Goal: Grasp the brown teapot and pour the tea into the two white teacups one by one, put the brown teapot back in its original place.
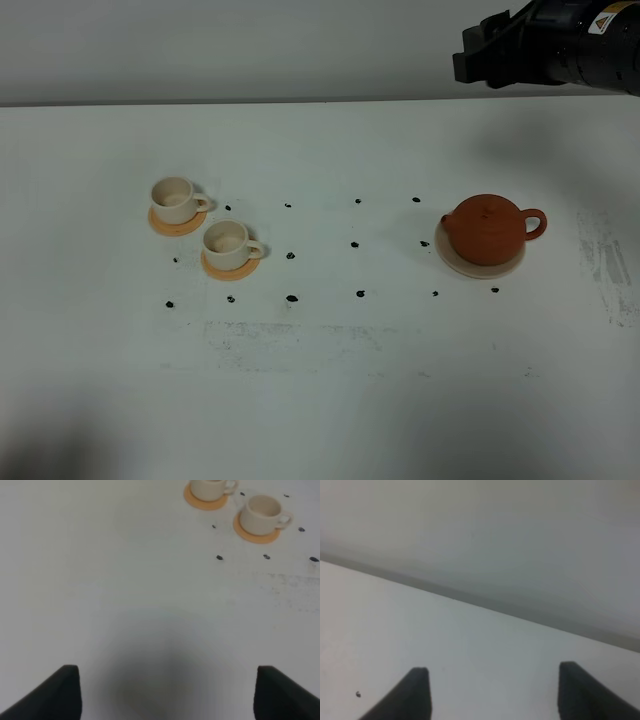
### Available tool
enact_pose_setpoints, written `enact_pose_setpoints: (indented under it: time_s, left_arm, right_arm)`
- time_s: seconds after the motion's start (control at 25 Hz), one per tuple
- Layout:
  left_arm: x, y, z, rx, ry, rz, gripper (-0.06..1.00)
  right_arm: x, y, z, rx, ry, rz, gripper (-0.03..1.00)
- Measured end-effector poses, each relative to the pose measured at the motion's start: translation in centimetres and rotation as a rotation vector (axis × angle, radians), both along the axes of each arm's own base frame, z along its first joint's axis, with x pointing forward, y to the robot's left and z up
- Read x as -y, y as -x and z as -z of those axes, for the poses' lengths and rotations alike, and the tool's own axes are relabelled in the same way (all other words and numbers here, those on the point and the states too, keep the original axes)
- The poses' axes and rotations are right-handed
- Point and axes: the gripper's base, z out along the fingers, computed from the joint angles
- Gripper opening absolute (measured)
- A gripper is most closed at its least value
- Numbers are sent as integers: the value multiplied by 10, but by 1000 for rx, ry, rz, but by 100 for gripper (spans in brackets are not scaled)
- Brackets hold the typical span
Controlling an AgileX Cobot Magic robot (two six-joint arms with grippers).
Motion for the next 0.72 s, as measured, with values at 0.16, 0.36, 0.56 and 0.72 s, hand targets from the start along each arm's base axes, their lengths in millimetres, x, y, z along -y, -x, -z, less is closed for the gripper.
enact_pose_setpoints:
  time_s: [0.16, 0.36, 0.56, 0.72]
  left_arm:
    - [0, 0, 0, 0, 0, -3, 67]
    - [0, 0, 0, 0, 1, -3, 67]
    - [0, 0, 0, 0, 1, -3, 67]
    - [0, 0, 0, 0, 1, -3, 67]
  right_arm:
    - [1, 1, 8, 0, -2, 7, 53]
    - [1, 1, 12, 32, -9, 18, 53]
    - [-12, 3, 3, 37, 26, -42, 53]
    - [-21, 7, -10, -41, 67, -106, 53]
